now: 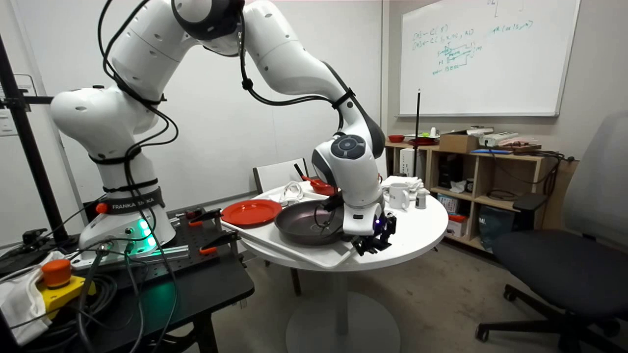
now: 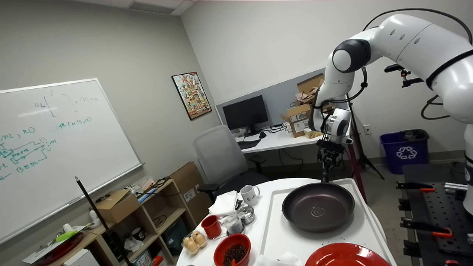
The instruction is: Twist the pan handle 90 degrees
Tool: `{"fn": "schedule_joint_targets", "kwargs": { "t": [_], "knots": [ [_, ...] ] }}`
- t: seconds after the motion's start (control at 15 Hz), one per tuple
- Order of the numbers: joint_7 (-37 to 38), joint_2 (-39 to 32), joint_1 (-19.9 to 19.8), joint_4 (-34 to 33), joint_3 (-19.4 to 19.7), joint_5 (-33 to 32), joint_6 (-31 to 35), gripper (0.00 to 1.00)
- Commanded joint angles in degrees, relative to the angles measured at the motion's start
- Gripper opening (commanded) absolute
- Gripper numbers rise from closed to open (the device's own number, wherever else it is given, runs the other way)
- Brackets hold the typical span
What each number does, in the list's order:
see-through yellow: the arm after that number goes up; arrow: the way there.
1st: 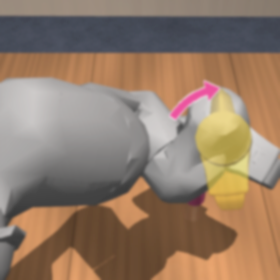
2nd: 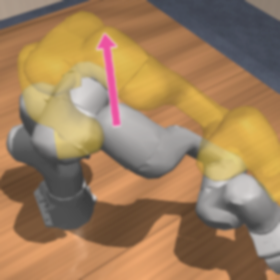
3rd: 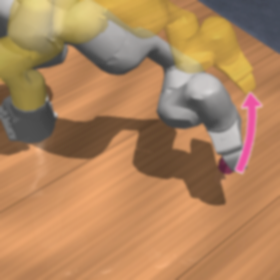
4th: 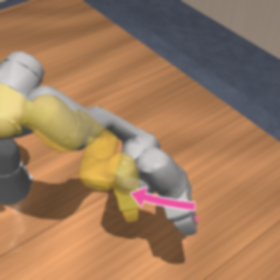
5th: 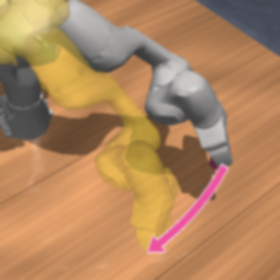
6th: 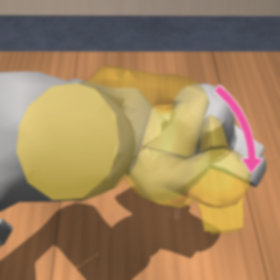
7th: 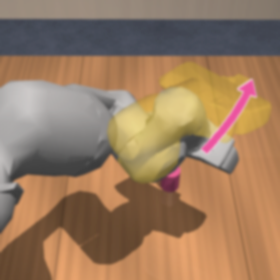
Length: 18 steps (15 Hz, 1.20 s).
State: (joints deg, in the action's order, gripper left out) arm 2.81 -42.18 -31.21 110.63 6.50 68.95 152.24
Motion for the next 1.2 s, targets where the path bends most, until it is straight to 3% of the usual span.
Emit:
{"fn": "schedule_joint_targets", "kwargs": {
  "t": [0.0,1.13],
  "knots": [
    [2.7,-1.0,2.1,-2.6,2.0,2.5,-2.8,0.08],
    [16.2,-6.5,3.2,-11.8,4.2,4.4,-9.9,0.08]
  ]
}}
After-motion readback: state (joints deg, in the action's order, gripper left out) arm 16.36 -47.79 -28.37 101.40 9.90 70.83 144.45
